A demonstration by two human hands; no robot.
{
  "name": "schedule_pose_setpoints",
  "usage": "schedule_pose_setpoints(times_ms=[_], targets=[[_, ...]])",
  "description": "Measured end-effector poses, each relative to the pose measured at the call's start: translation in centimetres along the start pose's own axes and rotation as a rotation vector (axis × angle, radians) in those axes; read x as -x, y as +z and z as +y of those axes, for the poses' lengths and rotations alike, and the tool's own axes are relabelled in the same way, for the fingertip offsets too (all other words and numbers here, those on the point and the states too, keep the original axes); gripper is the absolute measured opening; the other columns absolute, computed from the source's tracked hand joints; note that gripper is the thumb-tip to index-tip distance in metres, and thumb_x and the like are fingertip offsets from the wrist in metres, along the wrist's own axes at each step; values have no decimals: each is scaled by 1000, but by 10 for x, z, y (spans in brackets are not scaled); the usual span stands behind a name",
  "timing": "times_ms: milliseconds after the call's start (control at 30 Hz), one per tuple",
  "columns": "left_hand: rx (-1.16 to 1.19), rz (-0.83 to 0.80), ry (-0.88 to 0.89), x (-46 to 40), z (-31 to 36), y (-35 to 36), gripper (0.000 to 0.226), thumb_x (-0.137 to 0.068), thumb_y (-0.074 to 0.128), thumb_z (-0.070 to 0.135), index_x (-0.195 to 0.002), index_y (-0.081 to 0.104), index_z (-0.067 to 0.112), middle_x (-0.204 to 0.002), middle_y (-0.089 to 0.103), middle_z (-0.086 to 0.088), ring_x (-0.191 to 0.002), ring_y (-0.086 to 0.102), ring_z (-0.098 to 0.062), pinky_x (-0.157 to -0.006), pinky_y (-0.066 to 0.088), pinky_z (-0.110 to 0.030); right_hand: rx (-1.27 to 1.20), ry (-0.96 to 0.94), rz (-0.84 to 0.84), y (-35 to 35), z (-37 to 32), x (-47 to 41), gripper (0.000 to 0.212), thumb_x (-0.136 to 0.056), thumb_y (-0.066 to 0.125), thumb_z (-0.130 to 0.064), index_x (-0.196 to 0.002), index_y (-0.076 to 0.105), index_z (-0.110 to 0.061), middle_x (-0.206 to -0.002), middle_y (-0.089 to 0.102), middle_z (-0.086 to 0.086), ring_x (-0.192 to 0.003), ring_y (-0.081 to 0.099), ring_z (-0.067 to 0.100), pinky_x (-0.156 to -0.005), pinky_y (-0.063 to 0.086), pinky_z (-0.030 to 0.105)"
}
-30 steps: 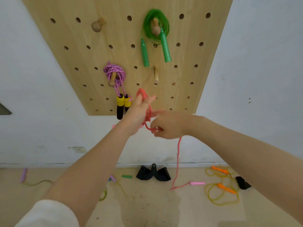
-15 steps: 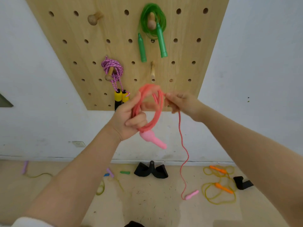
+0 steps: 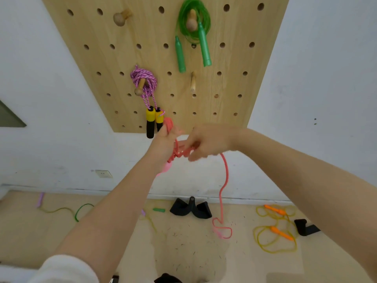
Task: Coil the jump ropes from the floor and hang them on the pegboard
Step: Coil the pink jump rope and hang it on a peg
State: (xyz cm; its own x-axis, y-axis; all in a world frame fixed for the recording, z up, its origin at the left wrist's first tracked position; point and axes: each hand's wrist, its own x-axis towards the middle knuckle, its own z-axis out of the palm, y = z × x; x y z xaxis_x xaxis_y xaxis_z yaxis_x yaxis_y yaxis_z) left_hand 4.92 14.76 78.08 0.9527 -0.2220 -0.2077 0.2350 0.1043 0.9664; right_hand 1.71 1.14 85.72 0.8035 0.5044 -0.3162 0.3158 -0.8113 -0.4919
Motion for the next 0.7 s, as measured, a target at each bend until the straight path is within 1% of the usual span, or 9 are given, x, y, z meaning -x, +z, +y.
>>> schedule_pose_setpoints(times_ms=[67,167,233,333,400,500,567,633,700], targets=[[-96,-89,-10,7,5,5,46,-99,39,37,-140,36,16,-77,70,1,-49,60,-12,-58,44,-27,-99,-65,197,-9,8,1,16,-82,66,-16,-86,72,-2,-54,49,-3,-42,39,1,-48,30,12],[-278,-295,-17,25,22,11,47,-98,26,49,-124,51,20,-90,74,-9,-29,41,-10,-38,29,-17,-264,-97,290,-17,23,6,17,-78,73,-18,-79,73,-2,-60,60,6,-51,45,4,-56,37,19],[-305,-423,-60,36,32,15,63,-95,15,55,-119,49,8,-82,73,-13,-25,25,-7,-38,13,-17,-317,-105,327,-18,31,8,25,-73,77,-23,-69,68,0,-55,56,2,-49,41,6,-52,33,19],[-211,-551,-177,38,42,11,74,-87,16,61,-102,52,-2,-41,56,-3,-23,17,-2,-37,13,-13,-364,-107,426,-7,38,6,47,-62,76,-47,-57,57,-4,-52,48,5,-50,35,14,-50,27,25],[-65,-612,-206,39,43,6,64,-79,27,62,-85,60,8,-34,42,4,-21,17,2,-33,18,-7,-440,-104,477,0,39,0,49,-65,73,-50,-64,54,-5,-58,47,8,-54,36,15,-52,27,27],[140,-624,-154,38,40,-3,35,-83,57,47,-69,66,16,-35,38,9,-20,23,4,-28,21,-8,-626,-105,453,2,41,-3,35,-84,59,-41,-79,50,-8,-66,42,9,-58,35,13,-53,30,20],[326,-615,-92,35,41,-7,22,-65,80,29,-68,64,15,-40,46,9,-18,29,1,-25,25,-11,-774,-98,397,5,44,-6,34,-95,45,-37,-76,47,-10,-66,34,8,-57,31,15,-55,33,21],[517,-530,-40,33,42,-6,22,-63,79,20,-69,60,12,-55,63,3,-19,33,-1,-25,27,-11,-744,25,404,15,49,-10,36,-100,37,-31,-69,45,-14,-60,35,3,-52,32,13,-55,35,25],[629,-333,53,27,40,0,18,-85,56,19,-69,55,10,-77,72,-7,-26,38,-1,-31,33,-10,-482,112,375,31,45,-14,32,-100,34,-24,-72,47,-14,-59,41,-1,-48,37,11,-51,39,29]])
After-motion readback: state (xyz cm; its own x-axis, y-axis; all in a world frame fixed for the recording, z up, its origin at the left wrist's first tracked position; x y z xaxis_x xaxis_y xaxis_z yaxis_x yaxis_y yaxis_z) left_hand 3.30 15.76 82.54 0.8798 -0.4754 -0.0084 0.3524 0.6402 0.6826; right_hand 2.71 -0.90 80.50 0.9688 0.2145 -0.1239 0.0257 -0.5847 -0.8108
